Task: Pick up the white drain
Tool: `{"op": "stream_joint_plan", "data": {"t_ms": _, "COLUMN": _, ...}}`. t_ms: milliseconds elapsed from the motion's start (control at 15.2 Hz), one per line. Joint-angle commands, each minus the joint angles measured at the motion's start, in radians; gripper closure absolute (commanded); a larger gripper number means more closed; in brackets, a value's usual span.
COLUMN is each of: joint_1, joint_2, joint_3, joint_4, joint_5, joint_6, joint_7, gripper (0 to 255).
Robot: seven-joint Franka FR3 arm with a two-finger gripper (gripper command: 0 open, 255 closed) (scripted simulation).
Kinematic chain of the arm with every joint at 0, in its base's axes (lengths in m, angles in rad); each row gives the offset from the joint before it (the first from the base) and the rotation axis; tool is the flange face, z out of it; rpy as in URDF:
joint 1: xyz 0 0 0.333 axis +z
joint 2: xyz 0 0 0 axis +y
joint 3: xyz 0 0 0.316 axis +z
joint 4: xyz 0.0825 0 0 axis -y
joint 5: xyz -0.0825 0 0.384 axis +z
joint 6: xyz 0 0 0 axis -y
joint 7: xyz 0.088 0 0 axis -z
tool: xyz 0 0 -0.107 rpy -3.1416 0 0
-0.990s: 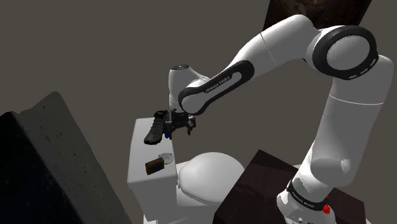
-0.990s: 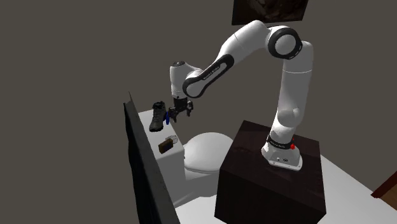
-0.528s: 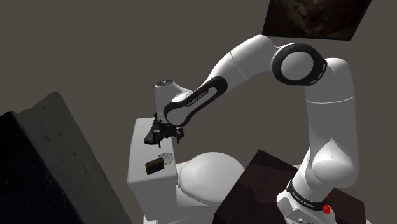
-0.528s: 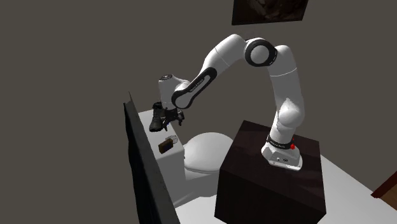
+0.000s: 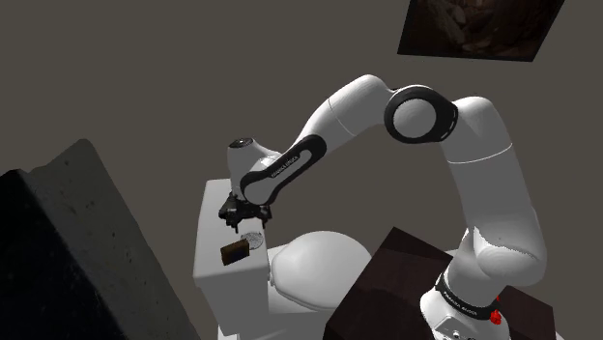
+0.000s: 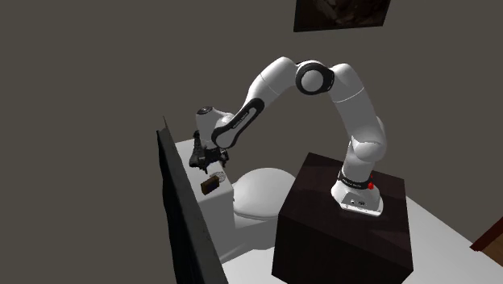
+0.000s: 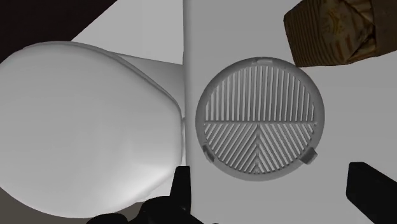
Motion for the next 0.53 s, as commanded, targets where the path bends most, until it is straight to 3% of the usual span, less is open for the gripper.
{"op": "stream_joint_plan", "data": {"t_ms": 0, "joint_1": 0.002, "joint_2": 0.020, "joint_3": -0.005, "joint_4": 0.003, "joint_5": -0.006, "joint_6": 0.017, "joint_7": 0.002, "gripper": 0}}
{"op": "stream_joint_plan", "data": {"t_ms": 198, "joint_1": 0.005, "joint_2": 0.035, "joint_3": -0.009, "joint_4": 0.005, "joint_5": -0.010, "joint_6": 0.030, "joint_7": 0.005, "gripper": 0}}
{"op": "stream_joint_plan", "data": {"t_ms": 264, "joint_1": 0.005, "joint_2": 0.035, "joint_3": -0.009, "joint_4": 0.003, "joint_5": -0.010, "joint_6": 0.032, "joint_7": 0.005, "gripper": 255}}
{"op": "stream_joint_plan", "data": {"t_ms": 462, "joint_1": 0.005, "joint_2": 0.034, "joint_3": -0.008, "joint_4": 0.004, "joint_5": -0.010, "joint_6": 0.030, "joint_7": 0.005, "gripper": 255}}
